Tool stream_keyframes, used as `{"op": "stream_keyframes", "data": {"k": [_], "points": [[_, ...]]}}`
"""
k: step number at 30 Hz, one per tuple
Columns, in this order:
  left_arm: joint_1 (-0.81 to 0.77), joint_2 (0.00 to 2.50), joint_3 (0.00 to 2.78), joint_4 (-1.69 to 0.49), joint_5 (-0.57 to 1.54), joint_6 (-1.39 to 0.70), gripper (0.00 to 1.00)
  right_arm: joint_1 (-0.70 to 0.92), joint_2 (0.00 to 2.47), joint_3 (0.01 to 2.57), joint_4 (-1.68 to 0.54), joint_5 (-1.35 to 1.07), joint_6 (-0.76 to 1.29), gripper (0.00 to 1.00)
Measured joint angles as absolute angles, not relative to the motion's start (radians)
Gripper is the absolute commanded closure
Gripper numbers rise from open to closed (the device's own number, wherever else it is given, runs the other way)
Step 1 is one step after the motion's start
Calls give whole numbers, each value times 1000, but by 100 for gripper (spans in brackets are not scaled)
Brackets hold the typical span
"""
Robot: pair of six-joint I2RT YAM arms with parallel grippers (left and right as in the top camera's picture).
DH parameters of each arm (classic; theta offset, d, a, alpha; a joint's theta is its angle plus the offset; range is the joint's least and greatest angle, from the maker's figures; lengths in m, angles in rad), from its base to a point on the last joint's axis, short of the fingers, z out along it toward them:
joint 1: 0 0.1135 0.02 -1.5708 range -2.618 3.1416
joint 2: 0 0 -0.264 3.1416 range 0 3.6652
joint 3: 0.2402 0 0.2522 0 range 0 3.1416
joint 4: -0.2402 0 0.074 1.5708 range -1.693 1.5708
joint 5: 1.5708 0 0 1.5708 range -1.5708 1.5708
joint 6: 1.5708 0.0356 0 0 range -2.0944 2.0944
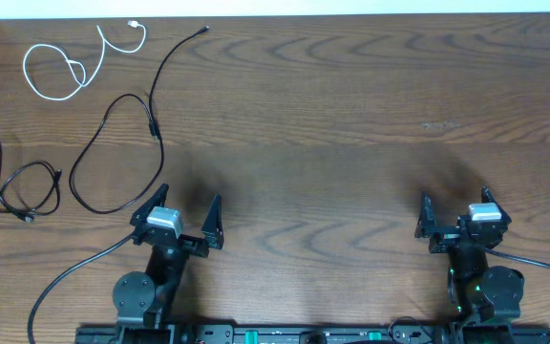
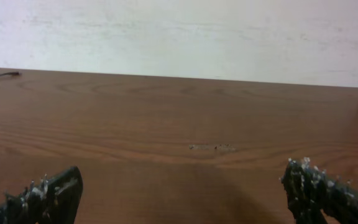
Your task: Untangle cables
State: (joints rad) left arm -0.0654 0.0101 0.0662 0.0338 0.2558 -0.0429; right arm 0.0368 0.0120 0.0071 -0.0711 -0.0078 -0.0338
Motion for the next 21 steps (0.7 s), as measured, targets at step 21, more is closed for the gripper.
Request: {"op": "stream_keyframes", "data": {"k": [21], "points": [[-65, 10, 17, -7, 237, 24, 2, 37, 12, 7, -71, -8, -34, 1]]}}
